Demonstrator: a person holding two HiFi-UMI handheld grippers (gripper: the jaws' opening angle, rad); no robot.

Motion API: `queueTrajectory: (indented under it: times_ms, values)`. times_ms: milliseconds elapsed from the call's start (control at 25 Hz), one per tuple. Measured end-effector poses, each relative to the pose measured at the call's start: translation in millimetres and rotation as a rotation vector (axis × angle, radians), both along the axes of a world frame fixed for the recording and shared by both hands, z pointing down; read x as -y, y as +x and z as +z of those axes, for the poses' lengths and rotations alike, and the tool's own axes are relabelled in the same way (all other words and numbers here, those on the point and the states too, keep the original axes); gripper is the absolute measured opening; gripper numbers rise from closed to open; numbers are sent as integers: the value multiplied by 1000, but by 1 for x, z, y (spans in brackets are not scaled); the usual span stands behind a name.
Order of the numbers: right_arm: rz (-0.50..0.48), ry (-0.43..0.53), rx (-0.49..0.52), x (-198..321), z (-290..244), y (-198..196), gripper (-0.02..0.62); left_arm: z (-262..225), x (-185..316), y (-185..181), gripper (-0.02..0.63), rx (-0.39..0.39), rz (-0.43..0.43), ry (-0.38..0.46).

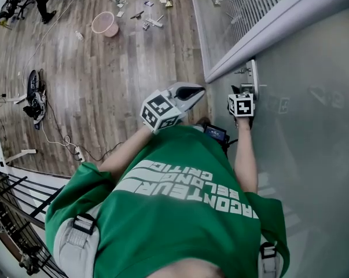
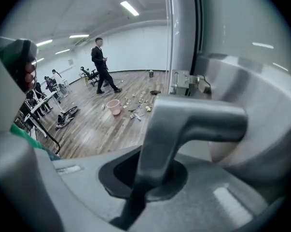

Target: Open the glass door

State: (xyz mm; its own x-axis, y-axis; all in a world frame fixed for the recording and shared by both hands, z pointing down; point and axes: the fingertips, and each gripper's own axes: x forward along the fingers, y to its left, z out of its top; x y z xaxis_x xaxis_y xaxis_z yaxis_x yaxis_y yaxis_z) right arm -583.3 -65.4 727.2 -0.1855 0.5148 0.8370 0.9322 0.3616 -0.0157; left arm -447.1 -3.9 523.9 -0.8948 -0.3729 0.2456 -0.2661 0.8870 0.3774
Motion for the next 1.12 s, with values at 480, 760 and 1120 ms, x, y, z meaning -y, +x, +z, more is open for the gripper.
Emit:
queueTrajectory:
  times_ms: [480, 760, 1120]
  values:
    - [-11, -92, 72, -7, -4, 3, -8, -8, 6, -17, 15, 12, 10, -10]
    - [9, -91, 78, -4, 9, -7, -7, 4, 10, -18, 15, 8, 8, -3]
    - [50, -85, 82, 9, 8, -43, -8, 4, 19, -25, 15, -1, 17, 0]
